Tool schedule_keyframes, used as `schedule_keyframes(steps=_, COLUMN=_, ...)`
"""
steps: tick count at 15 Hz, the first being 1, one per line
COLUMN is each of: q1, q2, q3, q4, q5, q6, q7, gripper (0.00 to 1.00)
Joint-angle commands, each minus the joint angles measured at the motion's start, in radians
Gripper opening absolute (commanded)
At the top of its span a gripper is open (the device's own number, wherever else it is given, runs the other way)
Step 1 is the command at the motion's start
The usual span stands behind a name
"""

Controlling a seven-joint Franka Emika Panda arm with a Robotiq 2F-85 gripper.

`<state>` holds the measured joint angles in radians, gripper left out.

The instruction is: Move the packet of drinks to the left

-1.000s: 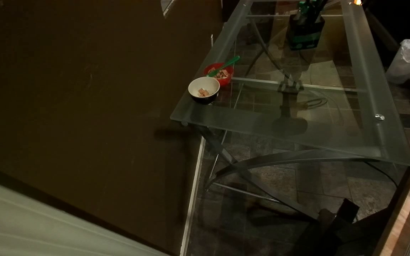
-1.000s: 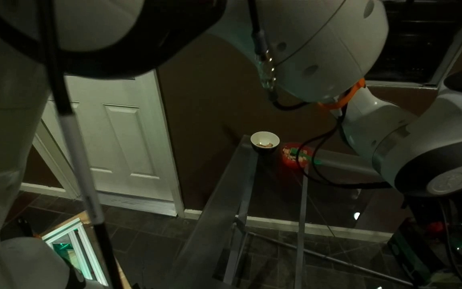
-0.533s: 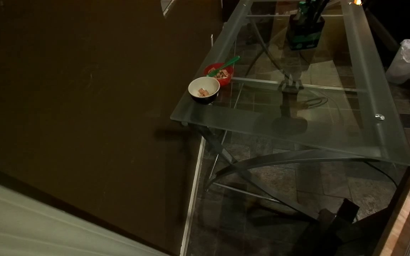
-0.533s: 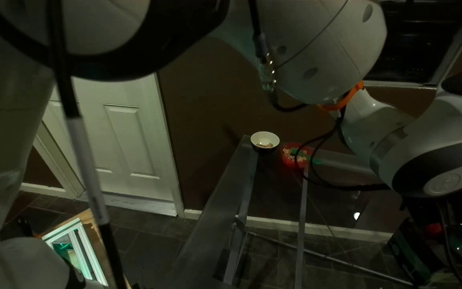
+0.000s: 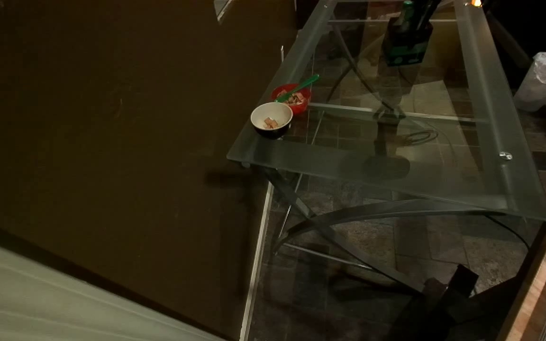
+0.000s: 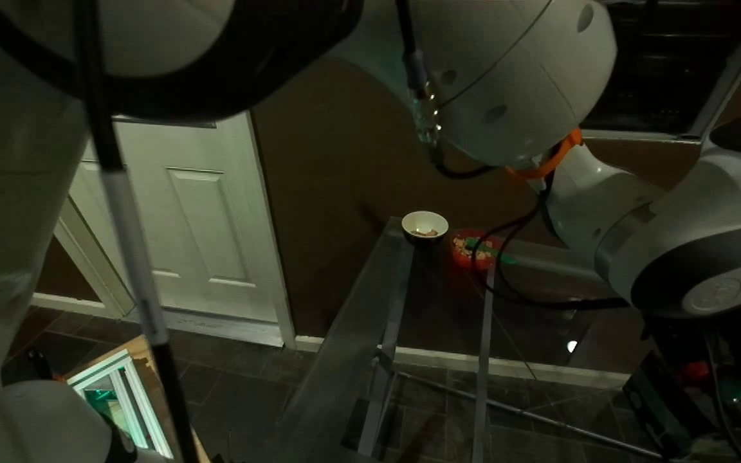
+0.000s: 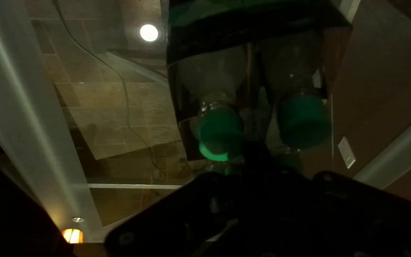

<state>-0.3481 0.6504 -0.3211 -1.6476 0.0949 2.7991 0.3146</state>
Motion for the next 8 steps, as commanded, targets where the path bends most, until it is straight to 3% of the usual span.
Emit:
schedule_keyframes(steps=1, q1=0.128, q2=-0.035, q3=-0.157, q4=-0.015, q5=-0.055, q6=-0.081, q7=0.156, gripper=0.03)
schedule_keyframes(steps=4, q1=0.21, q2=-0.079, q3=-0.234, q4=-0.021, q5=-0.111, q6=-0.246, q7=0.246, gripper=0.04)
schedule_keyframes(steps=8, q1=0.25, q2=-0.153, q3=-0.218, q4=-0.05, q5=-0.174, q6=-0.358, q7=0.278, gripper=0.03)
